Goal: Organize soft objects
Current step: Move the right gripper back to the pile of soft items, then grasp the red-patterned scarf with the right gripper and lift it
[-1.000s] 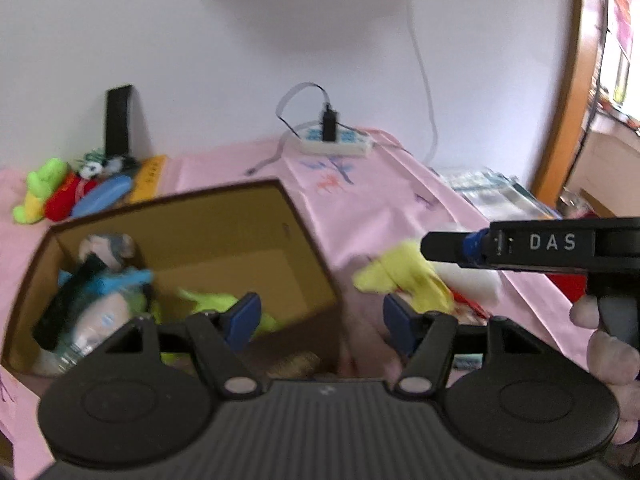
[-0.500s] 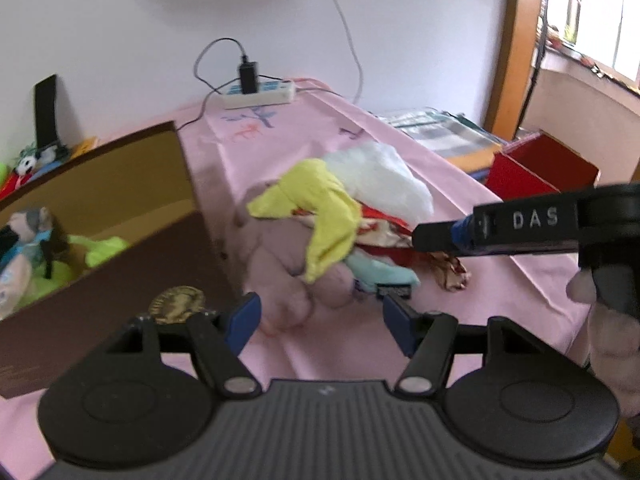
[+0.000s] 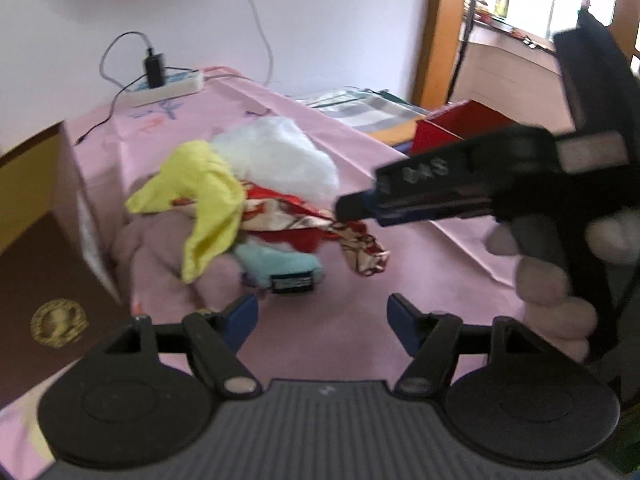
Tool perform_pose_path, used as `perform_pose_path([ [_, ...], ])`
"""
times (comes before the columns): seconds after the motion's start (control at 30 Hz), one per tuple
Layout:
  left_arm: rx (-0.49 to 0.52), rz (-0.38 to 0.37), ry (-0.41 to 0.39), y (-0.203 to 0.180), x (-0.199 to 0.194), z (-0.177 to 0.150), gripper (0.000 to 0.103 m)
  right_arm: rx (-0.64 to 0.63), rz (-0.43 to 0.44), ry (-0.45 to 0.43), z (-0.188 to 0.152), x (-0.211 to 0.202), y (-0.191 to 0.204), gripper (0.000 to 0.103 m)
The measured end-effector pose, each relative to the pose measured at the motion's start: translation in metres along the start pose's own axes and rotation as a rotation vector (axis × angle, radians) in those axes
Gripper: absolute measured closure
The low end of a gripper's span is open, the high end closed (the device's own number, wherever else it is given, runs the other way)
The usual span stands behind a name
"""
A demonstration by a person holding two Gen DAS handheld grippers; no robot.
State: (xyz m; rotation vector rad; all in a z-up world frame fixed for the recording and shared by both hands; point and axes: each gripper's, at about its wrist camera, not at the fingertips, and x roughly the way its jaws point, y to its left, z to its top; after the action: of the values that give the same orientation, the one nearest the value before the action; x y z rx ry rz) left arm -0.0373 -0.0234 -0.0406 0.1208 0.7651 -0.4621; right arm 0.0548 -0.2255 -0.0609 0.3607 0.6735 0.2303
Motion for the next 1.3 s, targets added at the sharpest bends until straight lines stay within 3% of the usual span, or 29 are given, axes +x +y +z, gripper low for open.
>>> perform_pose_path([
  [0.23, 0.003, -0.063, 0.014, -0.006, 0.013, 0.002, 0.033, 0.044, 0.005, 0.031, 0.009, 0.031, -0.011, 0.084],
  [0.5, 0.016, -0.14, 0.02, -0.015, 0.022, 0.002, 0.031, 0.139, 0.132, 0.145, 0.001, 0.023, -0.023, 0.086],
  [0.6, 0.021, -0.14, 0.029, -0.014, 0.026, 0.0, 0.029, 0.185, 0.205, 0.206, -0.01, 0.015, -0.026, 0.087],
  [0.9, 0.02, -0.141, 0.056, -0.007, 0.039, -0.007, 0.029, 0.124, 0.268, 0.277, -0.03, 0.009, -0.008, 0.09],
  [1.03, 0.031, -0.122, 0.052, -0.006, 0.032, -0.017, 0.052, 0.099, 0.266, 0.28, -0.037, 0.002, -0.001, 0.092],
  [1.1, 0.022, -0.117, 0.052, -0.003, 0.026, -0.019, 0.059, 0.086, 0.269, 0.283, -0.039, -0.002, 0.003, 0.093],
  [1.3, 0.073, -0.058, -0.001, -0.007, -0.005, -0.026, 0.06, 0.058, 0.323, 0.275, -0.039, -0.013, 0.023, 0.094],
])
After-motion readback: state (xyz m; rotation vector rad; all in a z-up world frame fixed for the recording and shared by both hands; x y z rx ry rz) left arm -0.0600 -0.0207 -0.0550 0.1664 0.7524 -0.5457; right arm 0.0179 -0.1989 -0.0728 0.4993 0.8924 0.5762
